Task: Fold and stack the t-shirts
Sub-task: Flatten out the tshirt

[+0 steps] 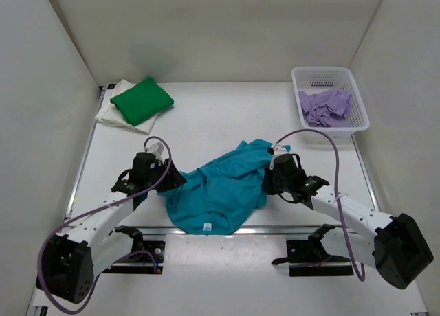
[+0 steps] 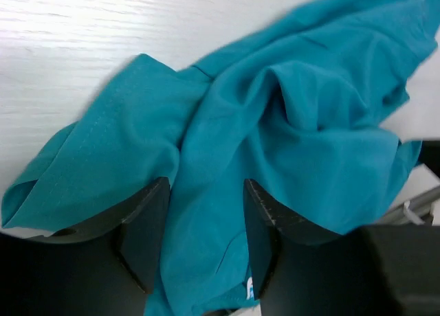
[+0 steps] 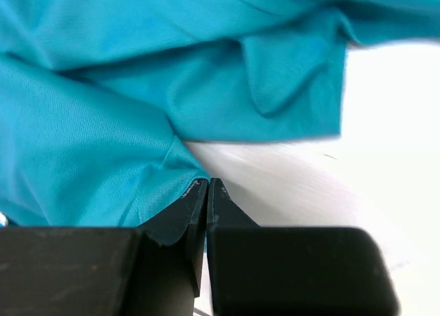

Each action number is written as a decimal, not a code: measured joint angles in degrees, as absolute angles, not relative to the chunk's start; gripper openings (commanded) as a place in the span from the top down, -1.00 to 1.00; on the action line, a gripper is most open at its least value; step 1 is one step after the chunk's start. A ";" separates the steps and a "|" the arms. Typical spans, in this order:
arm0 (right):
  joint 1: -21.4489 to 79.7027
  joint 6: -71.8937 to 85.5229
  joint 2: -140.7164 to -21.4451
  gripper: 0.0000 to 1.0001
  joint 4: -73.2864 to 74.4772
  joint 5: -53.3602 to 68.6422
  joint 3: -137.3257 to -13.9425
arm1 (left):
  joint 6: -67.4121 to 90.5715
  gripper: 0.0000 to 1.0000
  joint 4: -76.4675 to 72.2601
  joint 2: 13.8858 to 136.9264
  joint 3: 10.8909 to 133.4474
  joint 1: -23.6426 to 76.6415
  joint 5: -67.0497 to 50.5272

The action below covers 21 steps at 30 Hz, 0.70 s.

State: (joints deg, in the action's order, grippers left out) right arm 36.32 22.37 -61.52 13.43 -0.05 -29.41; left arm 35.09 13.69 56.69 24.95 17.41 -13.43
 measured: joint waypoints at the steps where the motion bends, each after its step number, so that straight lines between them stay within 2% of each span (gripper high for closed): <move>1: 34.76 22.74 -60.82 1.00 14.17 0.49 -29.12 | 34.63 -0.09 14.22 55.72 24.95 18.48 -13.23; 3: 32.49 23.81 -60.23 0.98 14.59 0.78 -29.26 | 33.41 0.02 15.64 53.80 24.95 21.19 -11.86; 4: 32.01 24.10 -60.23 0.99 14.74 0.32 -29.50 | 32.91 0.00 16.45 53.41 24.95 21.96 -11.11; 9: 30.22 24.38 -59.18 0.99 18.70 -3.75 -33.41 | 31.68 -0.28 19.53 52.75 24.03 23.99 -7.18; 15: 21.30 25.12 -55.55 1.00 17.72 -1.30 -34.33 | 31.77 -0.30 19.73 55.24 22.79 24.01 -5.91; 21: 27.22 25.06 -66.08 1.00 16.19 1.19 -39.70 | 32.23 -0.54 16.86 61.63 29.71 24.73 -5.76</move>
